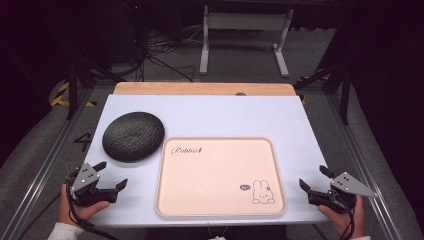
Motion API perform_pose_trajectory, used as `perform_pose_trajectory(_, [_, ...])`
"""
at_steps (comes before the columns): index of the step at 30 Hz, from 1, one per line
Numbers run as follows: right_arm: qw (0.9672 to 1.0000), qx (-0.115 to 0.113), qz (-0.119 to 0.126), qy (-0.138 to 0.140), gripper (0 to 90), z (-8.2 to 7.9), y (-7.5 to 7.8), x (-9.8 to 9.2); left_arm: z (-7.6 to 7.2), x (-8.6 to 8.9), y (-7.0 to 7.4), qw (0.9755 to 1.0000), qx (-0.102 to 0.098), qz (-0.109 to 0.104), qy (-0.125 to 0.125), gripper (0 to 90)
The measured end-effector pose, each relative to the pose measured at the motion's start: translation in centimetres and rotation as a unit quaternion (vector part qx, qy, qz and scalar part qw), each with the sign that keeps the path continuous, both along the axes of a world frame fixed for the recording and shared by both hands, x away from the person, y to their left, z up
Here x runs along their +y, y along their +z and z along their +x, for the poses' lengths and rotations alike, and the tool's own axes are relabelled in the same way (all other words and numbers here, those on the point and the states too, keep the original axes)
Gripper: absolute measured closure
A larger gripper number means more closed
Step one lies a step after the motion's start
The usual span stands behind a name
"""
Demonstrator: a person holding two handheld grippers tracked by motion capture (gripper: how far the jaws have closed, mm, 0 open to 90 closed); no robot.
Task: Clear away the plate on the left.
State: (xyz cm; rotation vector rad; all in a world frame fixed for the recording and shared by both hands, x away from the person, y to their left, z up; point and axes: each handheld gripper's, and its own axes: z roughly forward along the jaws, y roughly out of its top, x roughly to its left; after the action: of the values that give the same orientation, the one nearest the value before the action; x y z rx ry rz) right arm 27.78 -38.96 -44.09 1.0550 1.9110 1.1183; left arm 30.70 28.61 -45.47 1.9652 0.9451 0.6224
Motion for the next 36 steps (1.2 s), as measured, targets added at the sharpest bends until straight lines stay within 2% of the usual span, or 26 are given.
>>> perform_pose_trajectory(7, [1.0,-0.002,-0.003,0.001,15.0,-0.1,0.1,0.1,-0.1,0.2,-0.2,1.0,-0.001,0.007,0.004,10.0])
perform_pose_trajectory(8, [1.0,-0.003,-0.004,0.0,15.0,-0.1,0.1,0.2,-0.1,0.2,-0.3,0.9999,-0.001,0.013,0.005,10.3])
perform_pose_trajectory(11, [1.0,-0.003,-0.009,0.002,14.9,-0.1,0.1,0.3,-0.1,-0.2,-0.3,0.9981,-0.01,0.059,0.01,12.1])
perform_pose_trajectory(14, [0.9999,-0.003,-0.01,0.001,14.9,-0.1,0.1,0.3,0.2,-0.8,-0.2,0.9962,-0.017,0.084,0.015,13.6])
perform_pose_trajectory(18, [1.0,-0.002,-0.009,0.001,14.9,-0.1,0.1,0.3,0.7,-0.8,-0.1,0.996,-0.015,0.086,0.019,14.0])
perform_pose_trajectory(22, [1.0,-0.001,-0.009,0.001,14.9,-0.1,0.1,0.3,1.4,-1.2,0.0,0.993,-0.015,0.115,0.021,15.3])
perform_pose_trajectory(25, [0.9999,-0.002,-0.012,0.002,14.9,-0.1,0.1,0.4,2.0,-1.7,0.2,0.9893,-0.02,0.143,0.021,17.1])
perform_pose_trajectory(29, [0.9999,0.0,-0.012,0.001,15.0,-0.1,0.0,0.4,2.7,-2.6,0.3,0.9812,-0.024,0.191,0.019,17.6])
perform_pose_trajectory(31, [0.9999,0.0,-0.014,0.001,14.9,0.0,0.0,0.4,3.3,-3.2,0.2,0.9733,-0.029,0.227,0.023,19.1])
perform_pose_trajectory(33, [0.9999,0.0,-0.014,0.001,14.9,0.0,0.0,0.4,3.8,-3.8,0.1,0.9705,-0.033,0.238,0.021,20.3])
perform_pose_trajectory(34, [0.9999,0.0,-0.014,0.001,14.9,0.0,0.0,0.4,3.8,-3.8,0.1,0.9705,-0.033,0.238,0.021,21.6])
perform_pose_trajectory(35, [0.9999,0.0,-0.013,0.001,14.9,0.0,0.0,0.4,4.1,-4.2,0.1,0.9656,-0.035,0.257,0.02,21.6])
perform_pose_trajectory(36, [0.9999,0.0,-0.014,0.001,15.0,-0.1,0.0,0.4,4.4,-4.6,0.0,0.9618,-0.039,0.27,0.023,22.4])
